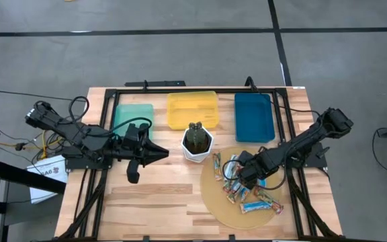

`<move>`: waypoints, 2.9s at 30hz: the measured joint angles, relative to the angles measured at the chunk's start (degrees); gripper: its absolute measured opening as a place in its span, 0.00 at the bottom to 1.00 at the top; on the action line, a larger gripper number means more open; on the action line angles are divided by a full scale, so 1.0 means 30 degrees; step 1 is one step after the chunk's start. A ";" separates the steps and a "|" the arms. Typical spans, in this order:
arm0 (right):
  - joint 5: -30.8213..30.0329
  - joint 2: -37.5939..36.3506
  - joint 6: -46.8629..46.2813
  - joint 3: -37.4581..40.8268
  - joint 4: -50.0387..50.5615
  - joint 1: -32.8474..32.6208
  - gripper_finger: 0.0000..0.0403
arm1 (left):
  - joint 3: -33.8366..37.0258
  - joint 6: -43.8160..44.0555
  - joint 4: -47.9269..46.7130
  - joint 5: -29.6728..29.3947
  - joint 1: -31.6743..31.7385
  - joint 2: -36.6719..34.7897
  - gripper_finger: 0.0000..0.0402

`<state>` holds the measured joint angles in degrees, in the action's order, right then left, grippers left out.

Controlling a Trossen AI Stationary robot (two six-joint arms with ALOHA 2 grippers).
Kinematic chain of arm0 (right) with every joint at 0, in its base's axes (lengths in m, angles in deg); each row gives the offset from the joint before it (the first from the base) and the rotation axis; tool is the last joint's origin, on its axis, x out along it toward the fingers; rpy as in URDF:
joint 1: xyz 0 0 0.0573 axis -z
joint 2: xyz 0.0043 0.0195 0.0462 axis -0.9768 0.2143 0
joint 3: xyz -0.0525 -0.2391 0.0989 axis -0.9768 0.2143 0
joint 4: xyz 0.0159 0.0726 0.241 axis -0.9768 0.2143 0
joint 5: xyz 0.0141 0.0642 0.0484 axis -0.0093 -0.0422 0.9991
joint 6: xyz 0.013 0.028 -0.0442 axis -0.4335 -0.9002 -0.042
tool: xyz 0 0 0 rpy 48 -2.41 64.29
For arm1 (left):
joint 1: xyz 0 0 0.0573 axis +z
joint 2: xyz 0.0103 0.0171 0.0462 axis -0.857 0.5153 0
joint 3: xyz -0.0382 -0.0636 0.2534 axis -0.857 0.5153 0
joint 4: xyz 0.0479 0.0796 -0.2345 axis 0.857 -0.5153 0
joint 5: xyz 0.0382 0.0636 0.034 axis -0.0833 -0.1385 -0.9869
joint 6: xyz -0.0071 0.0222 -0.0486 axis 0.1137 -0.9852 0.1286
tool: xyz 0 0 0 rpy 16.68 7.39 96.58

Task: Pick and place Granola Bars by type
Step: Put the blue granola bar into the green bin

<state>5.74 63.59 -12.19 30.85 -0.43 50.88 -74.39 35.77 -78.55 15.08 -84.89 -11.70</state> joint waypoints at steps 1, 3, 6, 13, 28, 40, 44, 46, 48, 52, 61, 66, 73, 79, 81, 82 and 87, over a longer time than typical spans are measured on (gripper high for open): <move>-0.0004 0.0000 -0.0096 0.0157 -0.0064 0.0000 0.40 | 0.0000 -0.0006 -0.0007 -0.0002 0.0000 0.0000 0.10; 0.0052 0.0000 -0.0354 0.0588 -0.0277 0.0000 0.40 | 0.0000 -0.0007 -0.0028 0.0008 -0.0007 0.0000 0.10; 0.0120 0.0000 -0.0630 0.1184 -0.0515 -0.0059 0.39 | 0.0000 -0.0006 -0.0239 0.0008 -0.0007 0.0000 0.10; 0.0436 0.0000 -0.0619 0.2091 -0.1430 -0.0087 0.39 | 0.0000 -0.0006 -0.0364 0.0022 0.0000 0.0006 0.10; 0.0768 0.0000 -0.0483 0.2273 -0.2048 -0.0087 0.04 | 0.0007 0.0008 -0.0357 0.0067 0.0000 0.0000 0.10; 0.0936 -0.0008 -0.0480 0.2273 -0.2074 -0.0087 0.03 | 0.0007 0.0019 -0.0357 0.0059 0.0000 0.0004 0.10; 0.1031 -0.0073 -0.0476 0.2258 -0.2493 -0.0087 0.01 | 0.0007 0.0023 -0.0357 0.0052 0.0000 0.0000 0.10; 0.1060 -0.0073 -0.0479 0.2153 -0.2542 -0.0097 0.01 | 0.0007 0.0023 -0.0357 0.0045 0.0000 0.0004 0.10; 0.1052 -0.0073 -0.0472 0.1960 -0.2555 -0.0184 0.01 | 0.0007 0.0023 -0.0357 0.0045 0.0000 0.0000 0.10; 0.0960 -0.0078 -0.0460 0.1419 -0.2540 -0.0355 0.01 | 0.0007 0.0023 -0.0361 0.0008 0.0000 0.0007 0.10; -0.0166 -0.2337 -0.0466 0.0314 -0.2817 -0.0466 0.01 | 0.0007 0.0030 -0.0466 0.0008 0.0000 0.0006 0.10; -0.0911 -0.4655 -0.0465 -0.0186 -0.3720 -0.0466 0.01 | 0.0015 0.0030 -0.0463 0.0016 0.0000 0.0007 0.10; -0.1024 -0.7423 -0.0465 -0.0226 -0.5053 -0.0466 0.01 | 0.0022 0.0038 -0.0466 0.0068 0.0000 0.0007 0.10; -0.0763 -0.8194 -0.0648 -0.0234 -0.3981 -0.0466 0.00 | 0.0022 0.0038 -0.0459 0.0067 0.0000 0.0007 0.10; -0.0289 -0.7951 -0.0778 -0.0234 -0.2937 -0.0466 0.00 | 0.0022 0.0038 -0.0459 0.0067 0.0000 0.0007 0.10; -0.0013 -0.7684 -0.0778 -0.0234 -0.2501 -0.0466 0.00 | 0.0022 0.0038 -0.0452 0.0067 0.0000 0.0007 0.10; 0.0982 -0.5769 -0.0398 -0.0226 -0.0528 -0.0466 0.00 | 0.0022 0.0038 -0.0452 0.0067 0.0000 0.0007 0.10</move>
<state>8.68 46.29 -13.39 30.17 -2.02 49.48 -74.32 35.88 -79.90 15.28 -84.89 -11.68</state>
